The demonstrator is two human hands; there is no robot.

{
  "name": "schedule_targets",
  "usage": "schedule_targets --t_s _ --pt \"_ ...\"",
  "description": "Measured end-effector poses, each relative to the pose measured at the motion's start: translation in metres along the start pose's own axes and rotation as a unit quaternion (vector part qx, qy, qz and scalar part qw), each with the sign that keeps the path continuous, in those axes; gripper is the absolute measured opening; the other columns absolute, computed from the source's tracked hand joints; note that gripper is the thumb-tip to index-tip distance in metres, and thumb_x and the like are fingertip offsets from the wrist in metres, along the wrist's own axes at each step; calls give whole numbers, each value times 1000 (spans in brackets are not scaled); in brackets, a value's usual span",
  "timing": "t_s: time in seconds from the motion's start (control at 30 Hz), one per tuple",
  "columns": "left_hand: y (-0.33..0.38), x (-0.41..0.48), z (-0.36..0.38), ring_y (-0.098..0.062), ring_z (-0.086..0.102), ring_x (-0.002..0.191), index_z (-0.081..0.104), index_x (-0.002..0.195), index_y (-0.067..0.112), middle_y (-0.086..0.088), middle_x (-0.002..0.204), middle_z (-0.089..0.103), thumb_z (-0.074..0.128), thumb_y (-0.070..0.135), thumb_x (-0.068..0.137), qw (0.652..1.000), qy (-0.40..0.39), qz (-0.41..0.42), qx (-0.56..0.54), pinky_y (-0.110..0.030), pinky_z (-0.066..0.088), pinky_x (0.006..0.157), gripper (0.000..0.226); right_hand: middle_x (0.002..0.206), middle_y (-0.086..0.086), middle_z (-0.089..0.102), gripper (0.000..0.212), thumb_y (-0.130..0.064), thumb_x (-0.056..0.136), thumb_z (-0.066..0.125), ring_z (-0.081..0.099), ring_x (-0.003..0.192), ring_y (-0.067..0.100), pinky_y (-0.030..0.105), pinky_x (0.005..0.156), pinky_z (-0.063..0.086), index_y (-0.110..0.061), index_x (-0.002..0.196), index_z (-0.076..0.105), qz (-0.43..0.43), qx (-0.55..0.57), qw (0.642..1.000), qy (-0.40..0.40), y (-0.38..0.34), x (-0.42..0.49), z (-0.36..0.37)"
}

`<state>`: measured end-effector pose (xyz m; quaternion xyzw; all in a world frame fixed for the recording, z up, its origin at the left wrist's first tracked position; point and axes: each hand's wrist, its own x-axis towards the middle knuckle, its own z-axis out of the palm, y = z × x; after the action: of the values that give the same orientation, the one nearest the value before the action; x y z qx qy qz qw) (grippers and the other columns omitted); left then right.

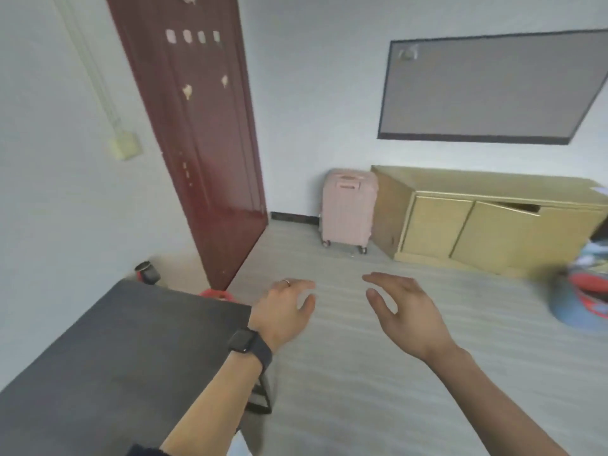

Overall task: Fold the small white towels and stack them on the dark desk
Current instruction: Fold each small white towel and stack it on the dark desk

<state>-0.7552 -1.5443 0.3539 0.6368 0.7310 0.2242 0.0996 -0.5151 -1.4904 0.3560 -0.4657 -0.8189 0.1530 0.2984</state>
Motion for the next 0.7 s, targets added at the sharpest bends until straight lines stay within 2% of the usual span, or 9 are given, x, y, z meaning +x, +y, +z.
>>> schedule_targets --t_s 0.1,0.2,0.3,0.4,0.7 --pt "88 53 29 -17 57 121 63 127 35 9 134 60 51 43 95 993 55 101 10 -32 48 94 35 129 -22 59 31 -44 99 48 44 127 9 29 94 47 -41 128 60 38 -28 995 82 73 6 -73" --pt "166 94 54 -18 61 116 68 122 34 4 132 62 50 46 90 980 94 176 -25 -34 53 90 39 130 -17 61 32 -40 98 52 48 126 13 26 94 44 -40 129 59 86 -61 986 133 140 7 -131" --pt "229 140 82 -16 55 123 63 128 38 6 141 55 57 42 93 973 72 216 -39 -34 49 98 35 130 -11 62 33 -37 97 56 51 122 20 27 96 41 -39 130 60 120 -97 972 177 198 11 -183" --pt "282 188 109 -14 50 129 59 133 39 7 145 51 54 42 95 965 54 254 -40 -33 45 102 38 134 -11 59 35 -41 97 51 49 122 24 30 98 39 -41 132 57 160 -127 960 193 246 21 -222" --pt "407 364 194 -14 47 132 54 137 39 9 146 49 50 43 97 952 16 298 -73 -32 44 103 40 136 -9 58 35 -43 97 49 46 124 25 42 98 47 -40 130 59 217 -177 936 215 400 116 -291"
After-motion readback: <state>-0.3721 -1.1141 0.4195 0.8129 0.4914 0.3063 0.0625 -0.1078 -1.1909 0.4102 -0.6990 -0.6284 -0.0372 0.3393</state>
